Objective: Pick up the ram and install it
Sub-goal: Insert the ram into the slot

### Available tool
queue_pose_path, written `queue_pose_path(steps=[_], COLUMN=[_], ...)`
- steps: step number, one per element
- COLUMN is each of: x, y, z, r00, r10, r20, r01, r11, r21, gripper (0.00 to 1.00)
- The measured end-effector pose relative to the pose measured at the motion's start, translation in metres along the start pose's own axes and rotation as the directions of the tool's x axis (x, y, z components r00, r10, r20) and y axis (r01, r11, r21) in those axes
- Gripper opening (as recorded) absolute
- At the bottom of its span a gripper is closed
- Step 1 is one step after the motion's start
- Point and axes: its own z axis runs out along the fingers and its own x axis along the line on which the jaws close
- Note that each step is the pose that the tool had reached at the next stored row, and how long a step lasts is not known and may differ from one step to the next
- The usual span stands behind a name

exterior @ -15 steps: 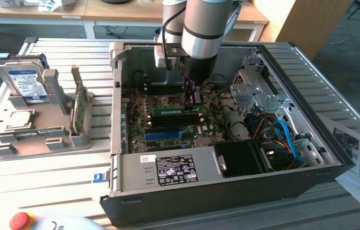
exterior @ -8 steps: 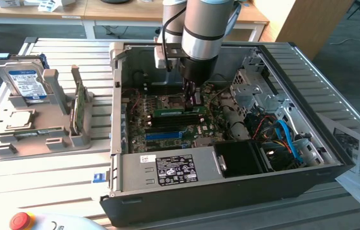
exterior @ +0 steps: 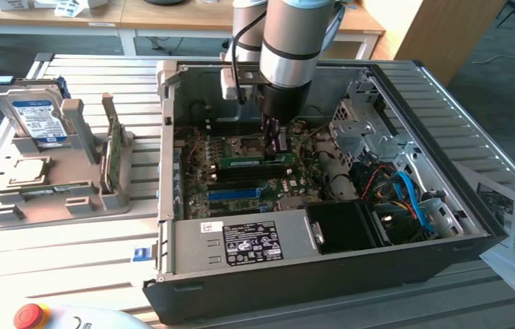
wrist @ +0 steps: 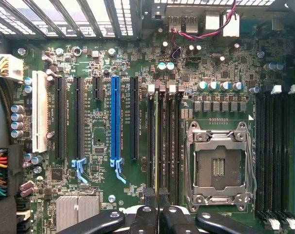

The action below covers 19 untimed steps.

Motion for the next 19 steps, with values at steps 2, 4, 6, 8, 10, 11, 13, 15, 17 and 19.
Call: queue_pose_path(steps=[2,4,6,8,10,11,13,15,17,19], x=[0.0001,0.0001,0.0001,0.0002,0.0002,0.0002,0.0002,0.0002,0.0002,0.0005], y=[0.0002,0.0002,0.0003,0.0003,0.0004,0.0004,0.0004,0.0010,0.0013,0.0014], z=[0.0018,0.0037,0.0055,0.0069,0.0069,0.0069,0.0069,0.0070,0.0070,0.0072], r00=[1.0000,1.0000,1.0000,1.0000,1.0000,1.0000,1.0000,1.0000,1.0000,1.0000], r10=[0.000,0.000,0.000,0.000,0.000,0.000,0.000,0.000,0.000,0.000], r20=[-0.0002,-0.0001,-0.0001,-0.0001,-0.0003,-0.0002,-0.0002,-0.0001,-0.0001,0.0000], r01=[0.000,0.000,0.000,0.000,0.000,0.000,0.000,0.000,0.000,0.000], r11=[1.0000,1.0000,1.0000,1.0000,1.0000,1.0000,1.0000,1.0000,1.0000,1.0000], r21=[-0.0001,0.0000,0.0000,0.0000,-0.0001,-0.0001,-0.0001,0.0000,0.0000,0.0000], gripper=[0.12,0.12,0.12,0.12,0.12,0.12,0.12,0.12,0.12,0.12])
